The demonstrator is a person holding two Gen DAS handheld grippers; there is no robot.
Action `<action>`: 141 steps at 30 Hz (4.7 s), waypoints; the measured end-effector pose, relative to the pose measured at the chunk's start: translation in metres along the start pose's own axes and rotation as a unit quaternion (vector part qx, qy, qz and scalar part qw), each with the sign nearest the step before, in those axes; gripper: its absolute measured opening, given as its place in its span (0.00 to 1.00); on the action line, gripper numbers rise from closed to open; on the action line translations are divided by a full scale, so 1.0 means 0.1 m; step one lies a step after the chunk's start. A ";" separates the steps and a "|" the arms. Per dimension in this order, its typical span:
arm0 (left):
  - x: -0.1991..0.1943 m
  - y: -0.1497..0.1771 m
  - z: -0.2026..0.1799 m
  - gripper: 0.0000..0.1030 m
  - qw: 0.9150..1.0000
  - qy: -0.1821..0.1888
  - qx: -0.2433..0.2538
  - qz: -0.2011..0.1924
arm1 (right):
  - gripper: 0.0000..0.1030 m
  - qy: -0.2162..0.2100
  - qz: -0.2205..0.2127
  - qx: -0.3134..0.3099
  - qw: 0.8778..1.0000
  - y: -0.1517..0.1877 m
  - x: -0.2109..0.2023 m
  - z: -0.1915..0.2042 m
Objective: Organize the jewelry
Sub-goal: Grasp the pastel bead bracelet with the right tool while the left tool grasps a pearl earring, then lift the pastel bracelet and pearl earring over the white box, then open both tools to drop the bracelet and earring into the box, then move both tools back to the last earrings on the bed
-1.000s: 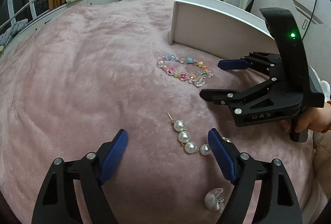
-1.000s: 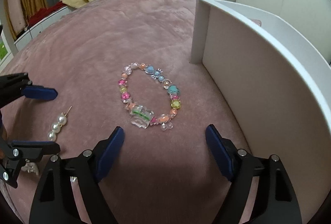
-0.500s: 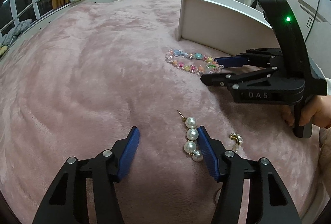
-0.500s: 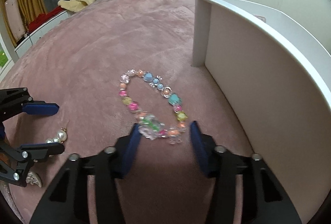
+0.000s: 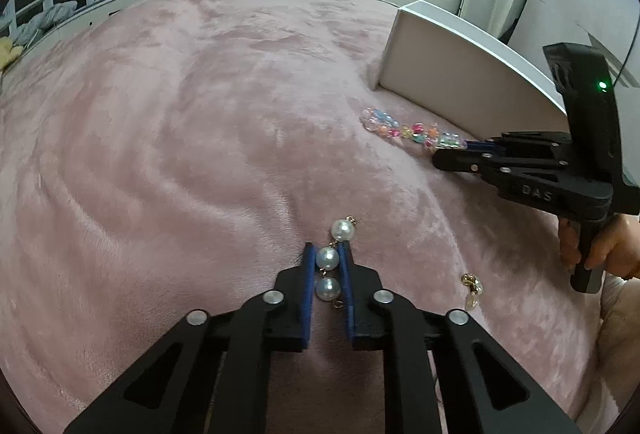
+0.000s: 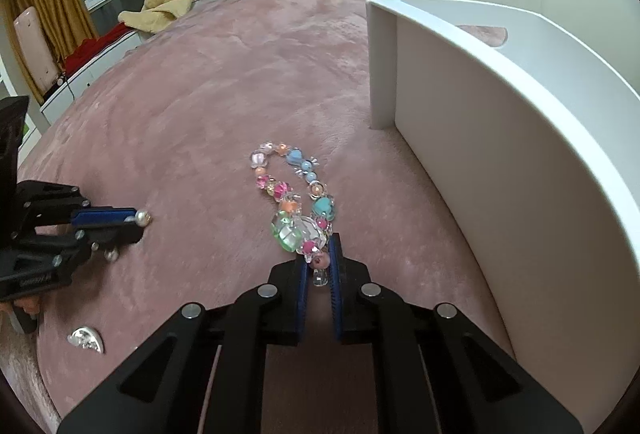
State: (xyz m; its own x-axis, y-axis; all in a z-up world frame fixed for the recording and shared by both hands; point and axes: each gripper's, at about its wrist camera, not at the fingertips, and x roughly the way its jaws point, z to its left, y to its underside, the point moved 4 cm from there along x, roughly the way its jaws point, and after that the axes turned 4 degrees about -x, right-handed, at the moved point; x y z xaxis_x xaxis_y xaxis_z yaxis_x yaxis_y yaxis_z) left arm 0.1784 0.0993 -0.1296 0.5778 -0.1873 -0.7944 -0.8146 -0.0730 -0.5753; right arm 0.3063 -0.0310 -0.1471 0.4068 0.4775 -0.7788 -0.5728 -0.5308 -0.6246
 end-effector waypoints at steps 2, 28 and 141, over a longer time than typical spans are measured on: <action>0.00 0.00 -0.01 0.16 1.000 -0.003 0.004 -0.002 | 0.10 -0.002 -0.003 -0.007 1.000 0.00 -0.06 0.03; -0.30 -0.02 -0.46 0.16 0.991 -0.071 0.091 -0.060 | 0.10 -0.003 -0.099 -0.048 0.994 0.00 -1.26 0.15; -1.04 -0.70 -0.53 0.79 0.987 -0.045 -0.010 -0.155 | 0.92 0.074 -0.201 -0.105 0.971 -0.09 -1.72 0.16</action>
State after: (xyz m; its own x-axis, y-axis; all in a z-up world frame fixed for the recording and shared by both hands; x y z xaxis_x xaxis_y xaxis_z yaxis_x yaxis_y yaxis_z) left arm 0.1730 0.0720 0.0039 0.8013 -0.0660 -0.5947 -0.5977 -0.1332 -0.7906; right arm 0.2307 -0.0972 -0.0069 0.6745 0.5783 -0.4588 -0.1944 -0.4605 -0.8661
